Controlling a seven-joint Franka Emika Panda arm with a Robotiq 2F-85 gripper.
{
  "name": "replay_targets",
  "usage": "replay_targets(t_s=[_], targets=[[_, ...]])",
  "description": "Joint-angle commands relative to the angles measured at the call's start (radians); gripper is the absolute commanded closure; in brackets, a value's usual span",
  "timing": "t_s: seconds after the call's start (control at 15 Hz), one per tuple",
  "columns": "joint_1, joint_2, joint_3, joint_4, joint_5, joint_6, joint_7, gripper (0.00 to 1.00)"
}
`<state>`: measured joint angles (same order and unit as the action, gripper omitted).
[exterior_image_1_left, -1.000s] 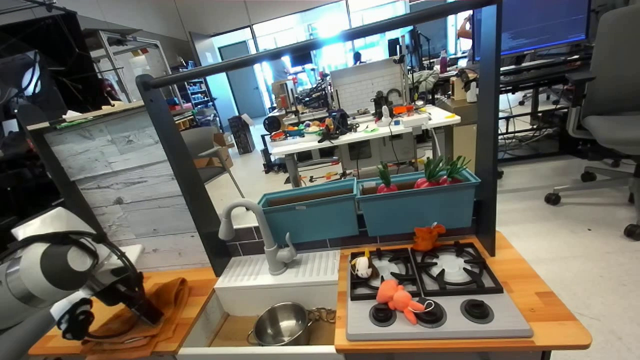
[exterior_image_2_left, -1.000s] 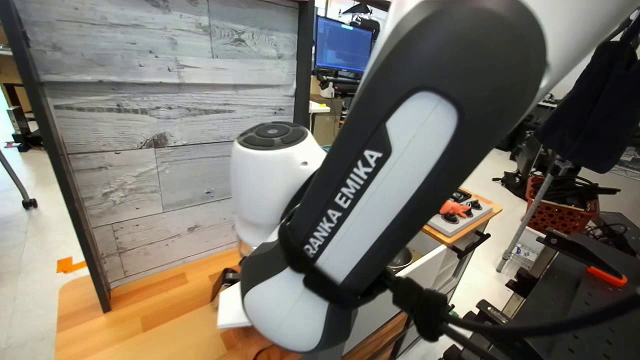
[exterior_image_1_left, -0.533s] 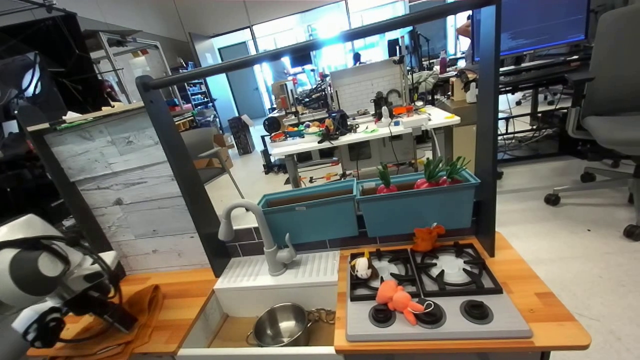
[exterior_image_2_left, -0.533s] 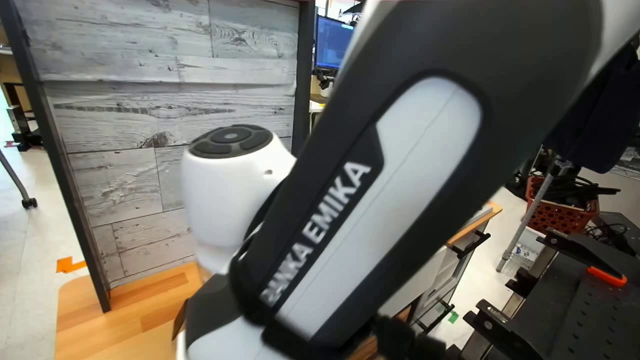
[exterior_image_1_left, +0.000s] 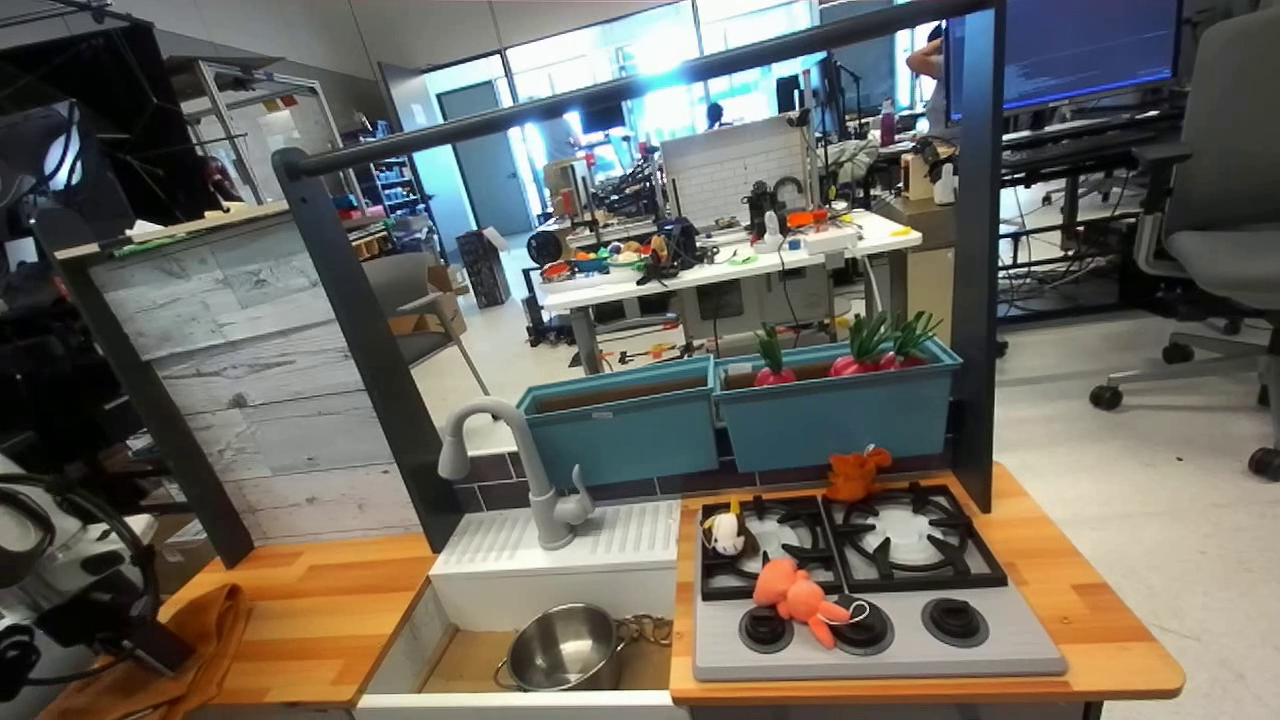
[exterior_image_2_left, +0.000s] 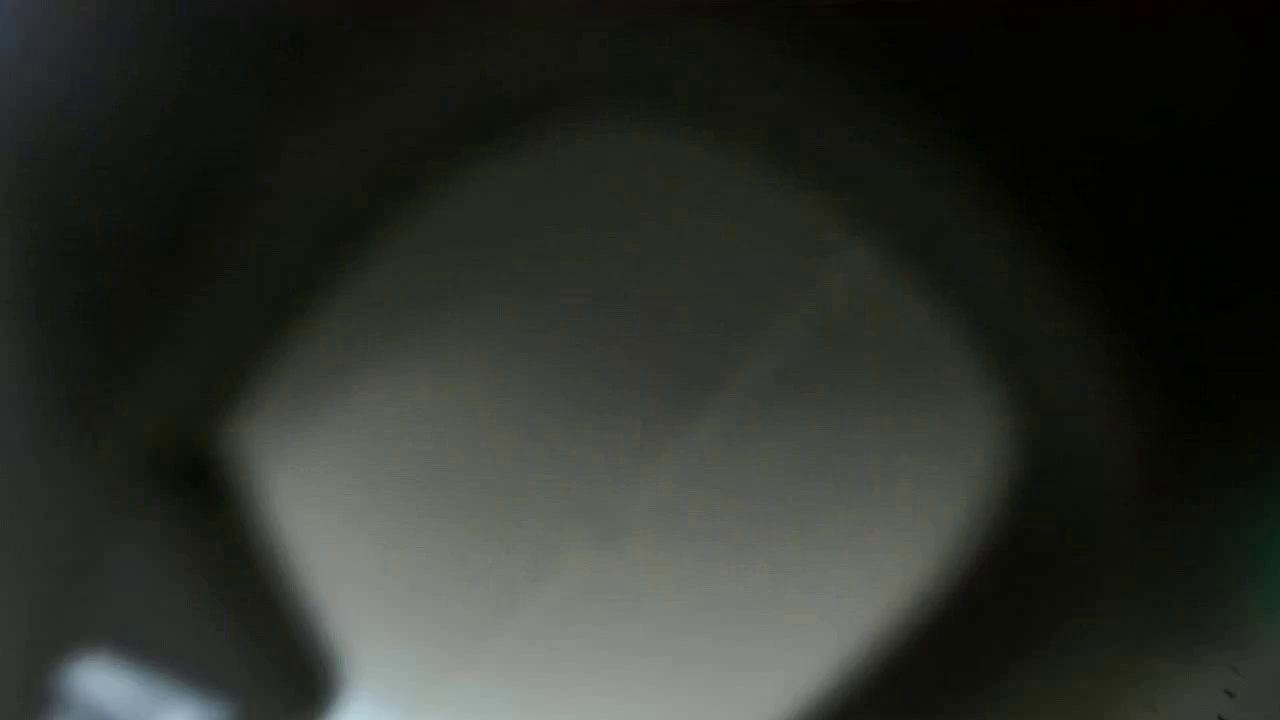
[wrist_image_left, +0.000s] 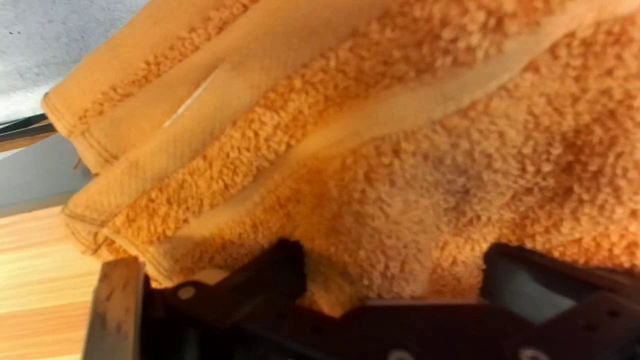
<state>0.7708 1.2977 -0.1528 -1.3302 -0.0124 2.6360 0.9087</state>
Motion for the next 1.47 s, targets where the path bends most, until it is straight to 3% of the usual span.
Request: replay_targets(t_s=[0.0,0.27,0.4,0.67,0.87,0.93,1.0,1.27,1.33,1.4], targets=[[-0.090,-0.017,-0.015,-0.078,0.033,0.002,-0.003,0.00],[-0.213,-0.132,0.018,-0.221,0.030,-0.003,-0.050,0.00],[-0.231,-0.229,0.025,-0.342,0.007,0.054,-0.101,0.00],[-0.207,-0.399,-0.028,-0.522,-0.013,0.245,-0.095,0.00],[-0.114,-0.513,-0.175,-0.663,0.012,0.356,0.022,0.00],[-0.109,-0.560,-0.201,-0.711,0.024,0.342,0.036,0.00],[-0.151,-0.448,-0.143,-0.569,0.014,0.308,-0.016,0.00],[-0.137,-0.545,-0.187,-0.677,0.010,0.310,0.013,0.00],[-0.097,-0.543,-0.213,-0.683,-0.025,0.237,0.000,0.00],[-0.105,-0.569,-0.196,-0.697,-0.047,0.167,-0.029,0.00]])
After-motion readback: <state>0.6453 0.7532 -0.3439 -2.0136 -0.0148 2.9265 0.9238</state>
